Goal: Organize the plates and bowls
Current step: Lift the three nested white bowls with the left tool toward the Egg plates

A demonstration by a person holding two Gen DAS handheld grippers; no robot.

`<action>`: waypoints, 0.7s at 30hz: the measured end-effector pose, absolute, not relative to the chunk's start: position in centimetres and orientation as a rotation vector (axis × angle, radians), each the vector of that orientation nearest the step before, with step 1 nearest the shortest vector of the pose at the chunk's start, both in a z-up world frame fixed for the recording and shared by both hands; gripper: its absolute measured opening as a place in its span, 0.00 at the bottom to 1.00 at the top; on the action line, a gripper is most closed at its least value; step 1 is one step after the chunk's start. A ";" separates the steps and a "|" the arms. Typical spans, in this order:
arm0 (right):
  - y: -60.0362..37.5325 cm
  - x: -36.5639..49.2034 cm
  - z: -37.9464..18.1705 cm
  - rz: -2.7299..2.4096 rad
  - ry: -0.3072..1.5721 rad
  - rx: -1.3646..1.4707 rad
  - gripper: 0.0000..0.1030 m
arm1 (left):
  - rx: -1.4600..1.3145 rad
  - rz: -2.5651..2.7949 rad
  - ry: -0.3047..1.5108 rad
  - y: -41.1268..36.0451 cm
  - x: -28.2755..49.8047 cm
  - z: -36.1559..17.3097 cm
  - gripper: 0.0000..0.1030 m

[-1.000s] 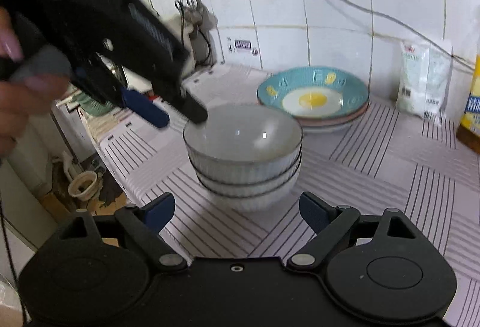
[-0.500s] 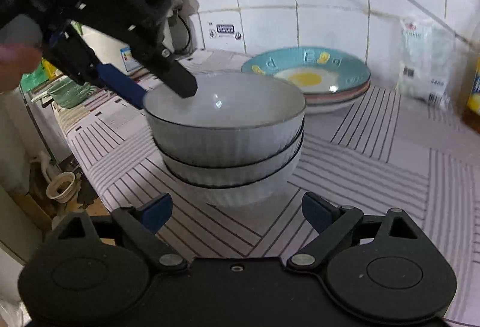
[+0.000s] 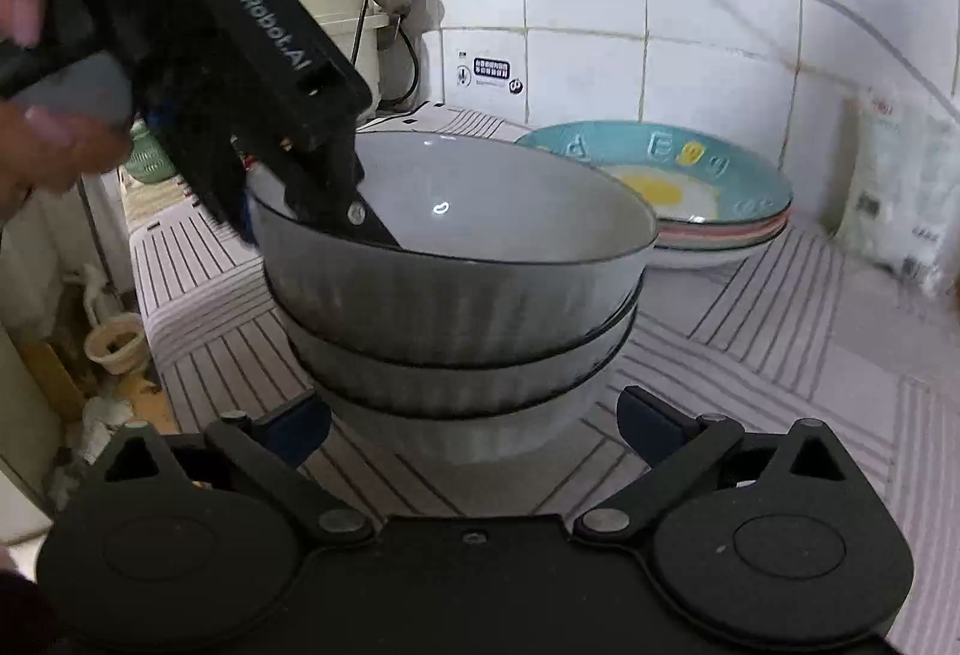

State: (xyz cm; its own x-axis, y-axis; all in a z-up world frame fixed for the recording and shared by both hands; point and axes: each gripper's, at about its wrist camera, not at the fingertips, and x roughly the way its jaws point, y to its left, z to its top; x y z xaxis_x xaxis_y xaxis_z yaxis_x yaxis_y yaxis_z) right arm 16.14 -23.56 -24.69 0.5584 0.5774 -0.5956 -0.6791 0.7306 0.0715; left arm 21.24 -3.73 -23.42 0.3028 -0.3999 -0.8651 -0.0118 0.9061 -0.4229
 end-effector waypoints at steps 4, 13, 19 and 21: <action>-23.4 16.4 -25.3 0.738 0.654 -0.120 0.99 | -0.357 -0.285 1.218 -3.6 21.5 -23.7 0.53; -22.5 16.4 -25.3 0.727 0.644 -0.070 1.00 | -0.408 -0.308 1.164 -2.3 23.3 -24.2 0.39; -22.4 16.1 -25.4 0.702 0.651 -0.020 0.99 | -0.444 -0.273 1.189 -2.3 23.8 -24.4 0.41; -22.1 16.2 -25.3 0.698 0.652 -0.045 0.99 | -0.393 -0.289 1.191 -2.8 24.1 -24.1 0.41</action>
State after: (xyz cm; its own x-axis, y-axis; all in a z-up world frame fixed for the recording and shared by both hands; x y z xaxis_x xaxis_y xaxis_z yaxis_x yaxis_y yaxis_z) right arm 16.20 -22.13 -25.29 0.5777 0.5826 -0.5718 -0.6095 0.7738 0.1726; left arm 24.07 -2.84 -24.11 0.3470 -0.4190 -0.8391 0.0120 0.8966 -0.4427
